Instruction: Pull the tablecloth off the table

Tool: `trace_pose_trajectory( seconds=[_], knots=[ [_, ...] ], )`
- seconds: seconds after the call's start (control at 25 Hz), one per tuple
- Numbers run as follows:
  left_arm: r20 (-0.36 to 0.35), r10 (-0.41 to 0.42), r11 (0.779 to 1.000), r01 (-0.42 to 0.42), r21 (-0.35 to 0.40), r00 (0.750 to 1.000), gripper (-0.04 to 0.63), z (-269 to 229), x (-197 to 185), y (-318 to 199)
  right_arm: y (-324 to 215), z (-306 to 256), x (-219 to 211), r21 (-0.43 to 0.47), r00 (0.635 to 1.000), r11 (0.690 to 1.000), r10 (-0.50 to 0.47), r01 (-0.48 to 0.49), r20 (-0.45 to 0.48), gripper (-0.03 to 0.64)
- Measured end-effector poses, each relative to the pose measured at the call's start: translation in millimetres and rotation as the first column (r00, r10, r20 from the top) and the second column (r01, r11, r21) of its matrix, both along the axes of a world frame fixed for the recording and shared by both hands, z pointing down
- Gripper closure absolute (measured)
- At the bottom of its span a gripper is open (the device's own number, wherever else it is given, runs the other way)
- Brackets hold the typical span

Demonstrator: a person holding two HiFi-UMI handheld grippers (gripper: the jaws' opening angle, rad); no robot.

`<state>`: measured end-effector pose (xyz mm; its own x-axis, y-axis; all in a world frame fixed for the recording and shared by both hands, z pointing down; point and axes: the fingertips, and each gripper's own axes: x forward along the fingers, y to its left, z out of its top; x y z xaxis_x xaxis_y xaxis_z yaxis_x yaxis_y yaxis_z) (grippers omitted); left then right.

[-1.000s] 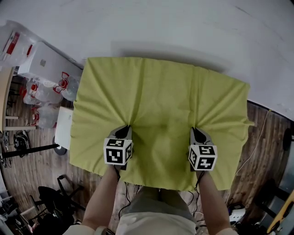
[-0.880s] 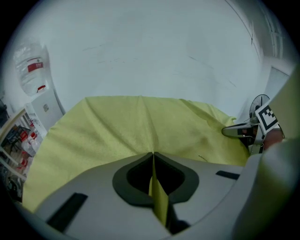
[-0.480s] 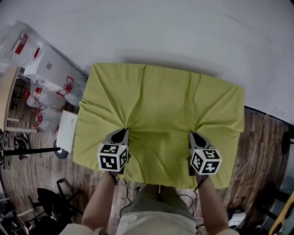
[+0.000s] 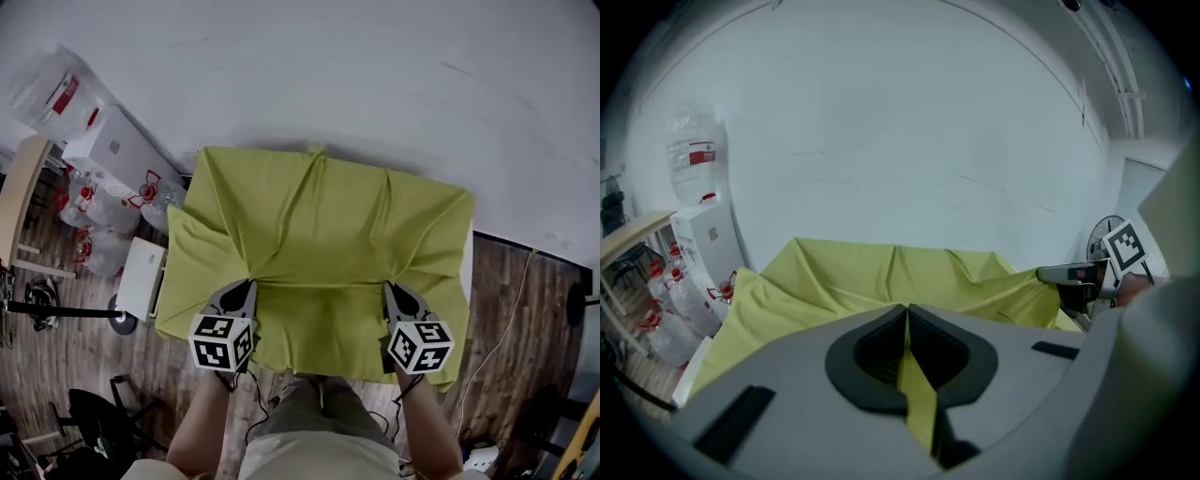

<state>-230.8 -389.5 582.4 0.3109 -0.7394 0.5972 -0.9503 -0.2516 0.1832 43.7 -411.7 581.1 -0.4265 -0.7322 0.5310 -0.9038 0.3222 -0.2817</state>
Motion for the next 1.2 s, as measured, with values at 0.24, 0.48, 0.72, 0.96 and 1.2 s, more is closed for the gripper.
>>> trace_pose_trajectory(
  seconds=[0.24,0.48,0.72,0.96,1.2],
  knots=[
    [0.006,0.005,0.996,-0.006,0.086,1.0,0.575,-48,0,15,13,-49,1,0.075,1.0,0.997,0.003,-0.004,0.007,0.588],
    [0.004,0.0,0.983,-0.001,0.186,1.0,0.575,-105,2,20,20,-109,3,0.183,1.0,0.983,-0.018,0.016,0.008,0.588],
    [-0.008,-0.01,0.946,0.012,0.323,1.0,0.575,-181,4,26,29,-193,6,0.341,0.999,0.939,-0.047,0.042,0.006,0.588],
    [-0.008,-0.001,0.881,0.005,0.472,1.0,0.575,-263,8,35,43,-285,10,0.496,0.997,0.866,-0.08,0.061,0.017,0.588],
    [0.018,0.019,0.813,-0.025,0.581,1.0,0.575,-329,16,50,72,-367,18,0.622,0.994,0.781,-0.098,0.052,0.039,0.588]
  ],
)
